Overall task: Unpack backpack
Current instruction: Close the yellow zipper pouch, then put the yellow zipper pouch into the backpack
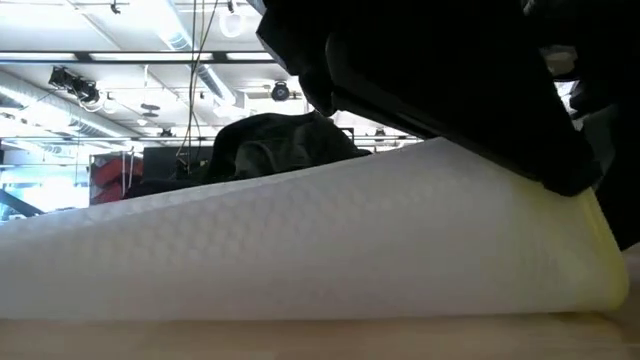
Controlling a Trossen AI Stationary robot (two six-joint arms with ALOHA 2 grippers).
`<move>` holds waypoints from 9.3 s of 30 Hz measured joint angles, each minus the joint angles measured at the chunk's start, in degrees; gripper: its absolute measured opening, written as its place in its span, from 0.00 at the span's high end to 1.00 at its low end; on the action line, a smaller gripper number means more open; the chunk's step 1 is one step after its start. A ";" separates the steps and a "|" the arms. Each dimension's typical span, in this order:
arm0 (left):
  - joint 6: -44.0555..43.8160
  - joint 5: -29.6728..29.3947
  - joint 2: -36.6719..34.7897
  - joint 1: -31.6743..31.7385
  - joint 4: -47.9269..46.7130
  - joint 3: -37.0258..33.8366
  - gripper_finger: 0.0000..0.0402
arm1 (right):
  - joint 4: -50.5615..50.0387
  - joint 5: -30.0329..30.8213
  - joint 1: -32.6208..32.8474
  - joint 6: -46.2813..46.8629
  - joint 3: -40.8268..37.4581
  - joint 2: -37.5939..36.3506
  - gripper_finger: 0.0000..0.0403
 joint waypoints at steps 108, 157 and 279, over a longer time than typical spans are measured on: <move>-0.20 -38.26 -22.69 -4.87 -74.65 34.88 1.00 | -3.26 -4.23 -42.64 -71.83 37.09 -11.89 1.00; 40.56 12.97 -44.44 51.79 -3.50 -29.57 1.00 | -3.58 -24.71 -65.55 -67.94 24.51 -16.15 0.59; 14.74 18.23 -39.02 26.63 -5.34 -45.46 0.61 | -8.43 -35.67 -62.43 -68.67 24.46 -17.59 1.00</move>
